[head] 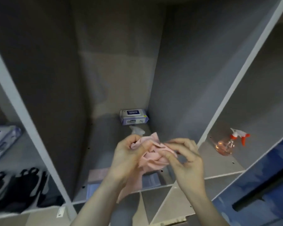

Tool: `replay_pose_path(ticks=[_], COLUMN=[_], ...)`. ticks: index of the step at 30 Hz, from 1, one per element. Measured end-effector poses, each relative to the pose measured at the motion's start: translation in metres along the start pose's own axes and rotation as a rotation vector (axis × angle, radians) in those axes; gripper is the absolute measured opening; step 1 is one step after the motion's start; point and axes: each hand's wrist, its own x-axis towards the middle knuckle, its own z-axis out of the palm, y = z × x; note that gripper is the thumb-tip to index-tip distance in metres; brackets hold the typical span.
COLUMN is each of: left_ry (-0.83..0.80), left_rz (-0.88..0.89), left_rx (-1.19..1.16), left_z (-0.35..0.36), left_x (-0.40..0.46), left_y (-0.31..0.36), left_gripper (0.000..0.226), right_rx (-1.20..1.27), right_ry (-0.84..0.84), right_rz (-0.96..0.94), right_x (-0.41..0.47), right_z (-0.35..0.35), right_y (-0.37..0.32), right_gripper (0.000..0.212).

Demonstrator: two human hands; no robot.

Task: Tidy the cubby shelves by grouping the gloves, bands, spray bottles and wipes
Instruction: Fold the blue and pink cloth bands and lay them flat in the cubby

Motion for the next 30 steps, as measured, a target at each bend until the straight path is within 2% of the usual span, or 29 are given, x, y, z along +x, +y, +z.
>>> replay_pose_path(ticks=[3,6,10,13,16,17,20,21,23,25,26,28,30], left_ry=[0.146,0.296,0.378,0.428,0.509,0.512,0.440,0.399,0.318,0.241,0.191,0.103,0.068], left_rz=[-0.113,-0.198,-0.252,-0.154,0.033,0.095,0.202,0.207,0.185,0.143,0.109,0.051,0.070], left_rx=[-0.228,-0.354,-0.553,-0.465,-0.188,-0.095,0.067,0.087,0.118,0.144,0.135,0.098,0.114], left_z=[0.008,0.008,0.012,0.014,0.016,0.016,0.013,0.012,0.012,0.012,0.011,0.006,-0.004], left_x=[0.002,0.014,0.027,0.033,0.031,0.030,0.027,0.026,0.023,0.021,0.020,0.017,0.015], left_y=[-0.010,-0.023,-0.030,-0.029,-0.024,-0.021,-0.014,-0.011,-0.006,-0.001,0.001,0.004,0.006], left_gripper=[0.017,0.021,0.026,0.039,0.029,0.025,0.019,0.018,0.015,0.013,0.015,0.037,0.048], right_rx=[0.318,0.515,0.828,0.891,0.678,0.586,0.432,0.443,0.510,0.460,0.461,0.559,0.641], right_ry=[0.080,0.125,0.101,0.079,-0.047,-0.069,-0.163,-0.241,-0.429,-0.511,-0.479,-0.341,-0.253], right_rz=[0.145,0.278,0.565,0.633,0.445,0.373,0.234,0.248,0.395,0.448,0.459,0.552,0.654], right_x=[0.005,0.010,0.015,0.018,0.022,0.023,0.026,0.029,0.035,0.037,0.037,0.040,0.045], right_z=[-0.006,-0.010,-0.012,-0.008,-0.004,-0.004,-0.007,-0.008,-0.008,-0.003,0.000,0.005,0.005], right_y=[0.007,0.011,0.018,0.021,0.016,0.016,0.013,0.012,0.010,0.007,0.006,0.006,0.009], right_gripper=[0.012,0.012,0.014,0.014,0.005,0.012,0.032,0.034,0.041,0.035,0.026,0.014,0.013])
